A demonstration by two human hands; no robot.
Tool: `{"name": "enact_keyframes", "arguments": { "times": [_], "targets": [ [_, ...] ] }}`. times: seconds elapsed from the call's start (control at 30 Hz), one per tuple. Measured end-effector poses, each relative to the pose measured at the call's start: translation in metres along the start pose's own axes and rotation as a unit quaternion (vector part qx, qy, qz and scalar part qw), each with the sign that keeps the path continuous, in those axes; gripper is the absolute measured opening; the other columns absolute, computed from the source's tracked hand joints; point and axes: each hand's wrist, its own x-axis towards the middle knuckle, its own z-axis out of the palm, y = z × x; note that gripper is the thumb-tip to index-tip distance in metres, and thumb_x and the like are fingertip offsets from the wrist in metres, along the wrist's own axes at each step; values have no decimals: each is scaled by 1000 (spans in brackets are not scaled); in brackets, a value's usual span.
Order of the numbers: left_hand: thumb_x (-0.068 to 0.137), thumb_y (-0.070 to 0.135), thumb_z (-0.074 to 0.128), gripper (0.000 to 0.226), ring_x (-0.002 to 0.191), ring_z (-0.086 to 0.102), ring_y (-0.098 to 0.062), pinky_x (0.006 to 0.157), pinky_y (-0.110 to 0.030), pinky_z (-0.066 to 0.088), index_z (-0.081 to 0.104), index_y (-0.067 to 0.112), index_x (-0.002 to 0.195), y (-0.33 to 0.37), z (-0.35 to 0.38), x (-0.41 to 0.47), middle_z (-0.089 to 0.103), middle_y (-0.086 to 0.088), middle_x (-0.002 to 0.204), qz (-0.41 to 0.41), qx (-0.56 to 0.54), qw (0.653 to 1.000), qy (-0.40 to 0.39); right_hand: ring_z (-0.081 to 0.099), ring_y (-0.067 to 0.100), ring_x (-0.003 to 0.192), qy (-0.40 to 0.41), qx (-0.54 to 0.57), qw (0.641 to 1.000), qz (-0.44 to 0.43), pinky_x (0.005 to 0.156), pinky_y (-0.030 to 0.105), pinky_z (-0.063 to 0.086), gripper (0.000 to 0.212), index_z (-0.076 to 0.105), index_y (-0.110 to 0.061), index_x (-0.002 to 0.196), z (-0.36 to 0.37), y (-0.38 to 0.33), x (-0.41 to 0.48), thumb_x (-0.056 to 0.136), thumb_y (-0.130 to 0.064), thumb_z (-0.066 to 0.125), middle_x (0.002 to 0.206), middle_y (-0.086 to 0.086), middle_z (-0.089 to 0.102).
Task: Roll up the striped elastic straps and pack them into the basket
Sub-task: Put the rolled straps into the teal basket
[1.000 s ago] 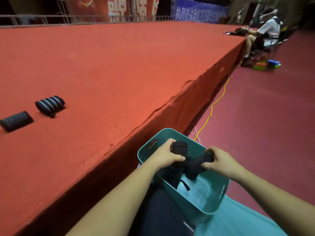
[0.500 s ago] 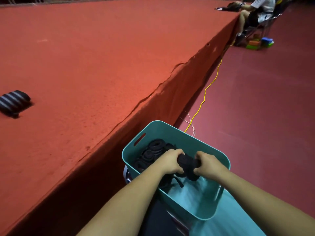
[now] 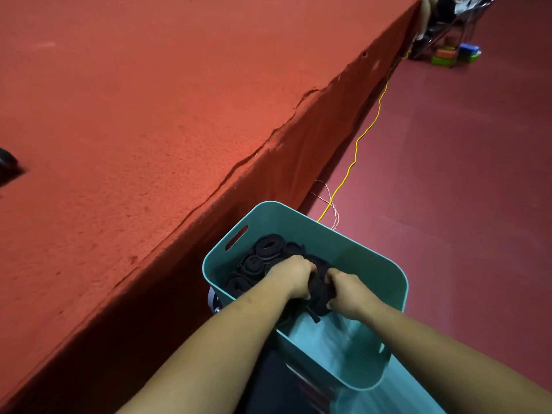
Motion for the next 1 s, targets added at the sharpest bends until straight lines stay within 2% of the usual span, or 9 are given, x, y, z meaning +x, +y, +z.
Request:
{"name": "enact_keyframes", "arguments": {
  "times": [0.07,0.13,0.3,0.37,0.47,0.6,0.77,0.83,1.0],
  "targets": [
    [88,17,67,37,122,51,-32,91,-48,52,59,20,124,2,2,-3,52,-10,124,-8,45,999,18,62,30,93,-5,-18,1000,-9,71,36,49,32,48,-10,101,4,-3,1,80,-7,71,104,12,65],
    [93,14,60,38,128,41,-32,93,-49,50,55,21,129,1,6,-3,49,-11,129,-16,68,997,24,63,31,94,-3,-27,1000,-6,70,35,48,33,44,-11,97,7,-7,0,80,-8,72,105,14,65],
    [77,28,81,63,123,43,-29,100,-46,47,53,25,134,-9,1,-10,46,-9,124,-11,-8,1000,9,60,26,88,-15,-26,1000,1,67,32,45,34,44,-16,96,-2,-5,-7,80,-17,73,97,5,59],
    [77,33,82,58,116,53,-26,100,-35,46,59,23,129,-18,-13,-23,50,-6,116,-10,-90,995,46,58,25,87,-4,-28,1000,-5,66,31,44,28,45,-16,95,-14,-7,-12,82,-22,69,96,4,58],
    [85,31,75,38,99,62,-19,81,-21,43,66,19,119,-41,-57,-48,63,-1,107,-15,-125,987,95,58,27,90,40,-23,999,-23,69,32,43,21,51,-14,97,-42,-21,-14,86,-26,64,99,7,62],
    [91,16,67,18,75,60,-11,66,-19,44,69,19,108,-84,-133,-104,66,3,91,-37,-165,967,190,60,30,102,96,-18,992,-80,79,31,42,29,57,-9,114,-83,-72,-11,91,-27,61,116,15,66],
    [92,14,68,13,75,56,-17,60,-19,41,68,19,103,-159,-194,-210,62,0,86,-136,-157,922,325,61,33,108,134,0,972,-192,85,37,49,32,56,-9,115,-104,-177,-12,91,-30,61,114,15,65],
    [91,14,70,11,81,59,-20,65,-26,38,69,17,102,-196,-195,-256,64,-3,87,-203,-138,903,352,60,34,111,135,2,961,-242,88,38,48,38,53,-7,122,-102,-224,-13,91,-28,60,119,16,64],
    [88,13,70,13,91,60,-20,79,-27,40,67,19,99,-275,-176,-370,66,-5,94,-357,-108,843,387,54,34,122,118,-19,932,-343,96,34,41,44,52,-5,129,-75,-333,-14,92,-26,60,129,20,60]
  ]
}}
